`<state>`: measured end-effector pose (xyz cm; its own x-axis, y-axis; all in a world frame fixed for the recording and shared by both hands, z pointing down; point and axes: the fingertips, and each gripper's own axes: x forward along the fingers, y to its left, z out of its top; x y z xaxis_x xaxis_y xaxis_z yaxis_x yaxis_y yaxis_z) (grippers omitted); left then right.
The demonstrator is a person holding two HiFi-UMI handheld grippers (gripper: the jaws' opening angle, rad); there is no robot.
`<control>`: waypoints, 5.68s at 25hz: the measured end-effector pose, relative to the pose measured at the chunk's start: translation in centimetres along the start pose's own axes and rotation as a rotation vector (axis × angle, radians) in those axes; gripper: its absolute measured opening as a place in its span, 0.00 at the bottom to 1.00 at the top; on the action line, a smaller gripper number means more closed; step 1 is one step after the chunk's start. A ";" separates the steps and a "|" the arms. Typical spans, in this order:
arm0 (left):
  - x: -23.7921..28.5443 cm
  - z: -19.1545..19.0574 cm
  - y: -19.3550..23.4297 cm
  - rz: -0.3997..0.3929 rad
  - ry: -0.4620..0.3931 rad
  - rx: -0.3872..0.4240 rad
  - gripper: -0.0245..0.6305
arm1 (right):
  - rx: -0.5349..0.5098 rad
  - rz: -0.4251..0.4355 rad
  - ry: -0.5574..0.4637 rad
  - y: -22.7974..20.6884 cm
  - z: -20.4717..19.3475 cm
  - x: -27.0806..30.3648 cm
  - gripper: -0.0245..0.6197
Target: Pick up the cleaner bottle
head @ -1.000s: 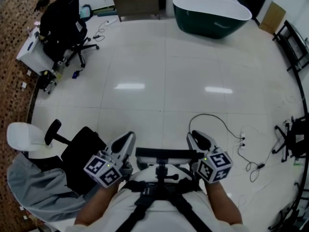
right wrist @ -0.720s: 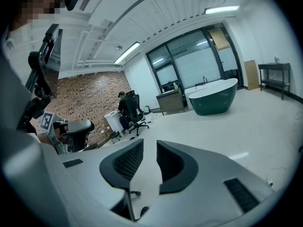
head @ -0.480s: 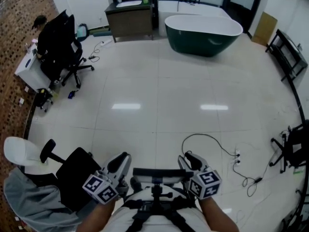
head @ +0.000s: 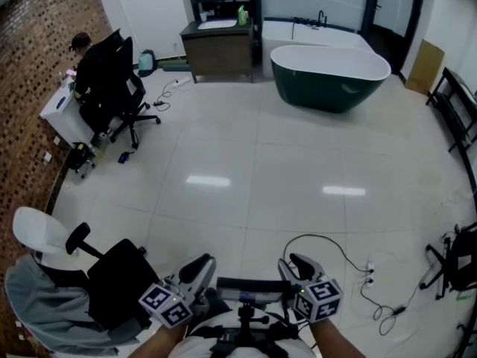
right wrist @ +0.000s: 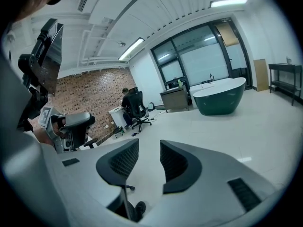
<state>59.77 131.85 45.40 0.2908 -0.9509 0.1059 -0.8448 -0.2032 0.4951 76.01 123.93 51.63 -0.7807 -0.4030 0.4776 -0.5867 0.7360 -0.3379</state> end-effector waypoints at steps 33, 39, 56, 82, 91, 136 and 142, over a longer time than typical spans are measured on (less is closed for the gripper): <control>9.8 13.9 23.0 -0.072 0.028 0.013 0.15 | -0.020 -0.101 -0.036 0.5 15.1 23.3 0.26; 14.6 15.8 25.1 -0.049 0.027 0.028 0.15 | -0.017 -0.083 -0.055 -3.9 18.5 27.2 0.26; 34.6 22.1 29.0 -0.006 0.013 0.039 0.15 | -0.051 -0.031 -0.062 -19.2 31.5 36.6 0.26; 49.3 35.9 51.7 -0.080 0.065 0.045 0.15 | 0.011 -0.162 -0.037 -21.4 45.9 57.9 0.26; 49.8 37.8 56.1 -0.076 0.058 0.032 0.15 | -0.005 -0.171 -0.035 -20.3 48.2 62.0 0.26; 72.0 44.9 59.5 0.111 -0.008 0.061 0.15 | -0.036 0.034 -0.013 -40.1 62.6 74.8 0.26; 74.5 45.8 62.6 0.086 0.006 0.061 0.15 | -0.038 0.034 0.006 -39.6 64.2 78.0 0.26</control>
<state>8.00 37.55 44.74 0.2192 -0.9639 0.1512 -0.8922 -0.1353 0.4309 24.57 28.47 50.21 -0.7990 -0.3739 0.4710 -0.5506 0.7698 -0.3229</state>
